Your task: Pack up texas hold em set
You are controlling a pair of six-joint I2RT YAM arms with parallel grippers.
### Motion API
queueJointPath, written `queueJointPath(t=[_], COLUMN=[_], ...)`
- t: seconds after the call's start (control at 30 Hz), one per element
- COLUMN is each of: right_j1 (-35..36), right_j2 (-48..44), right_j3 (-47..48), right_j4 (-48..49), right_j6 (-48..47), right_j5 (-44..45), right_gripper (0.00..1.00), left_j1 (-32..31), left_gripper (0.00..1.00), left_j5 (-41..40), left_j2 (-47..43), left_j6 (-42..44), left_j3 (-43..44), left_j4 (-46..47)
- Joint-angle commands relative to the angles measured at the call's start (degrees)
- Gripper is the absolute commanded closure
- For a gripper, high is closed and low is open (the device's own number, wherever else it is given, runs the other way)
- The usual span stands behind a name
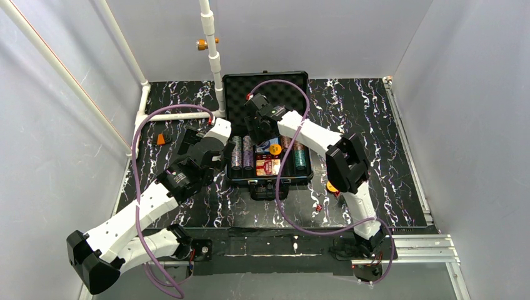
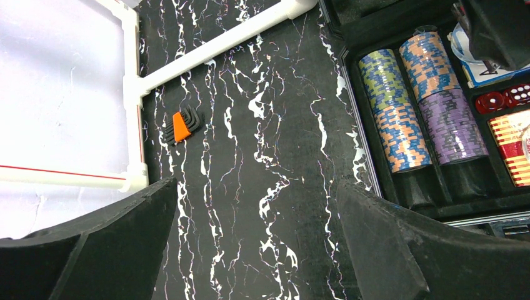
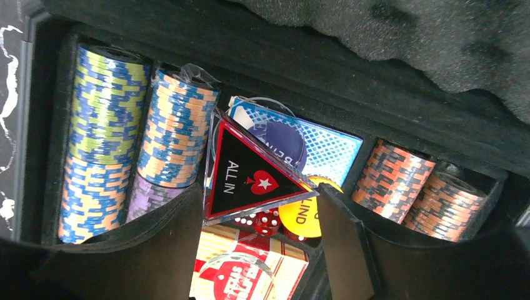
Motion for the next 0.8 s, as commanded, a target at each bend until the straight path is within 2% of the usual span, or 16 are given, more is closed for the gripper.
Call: queueJointPath(t=[0.0, 0.77], right_j1=[-0.46, -1.48], right_j2=[1.07, 4.08], right_j3=[2.39, 3.23], right_j4=[0.44, 0.83], right_j6=[-1.3, -9.62], right_j5=[-1.05, -2.58], right_gripper=[0.38, 0.33], left_j1=[-0.24, -0.26], left_gripper=[0.02, 0.02], left_j5=[-0.85, 0.07], left_j2=[-1.36, -1.11], left_j6=[-0.06, -0.35], left_j3=[-0.55, -0.55], left_j4=[1.09, 0.82])
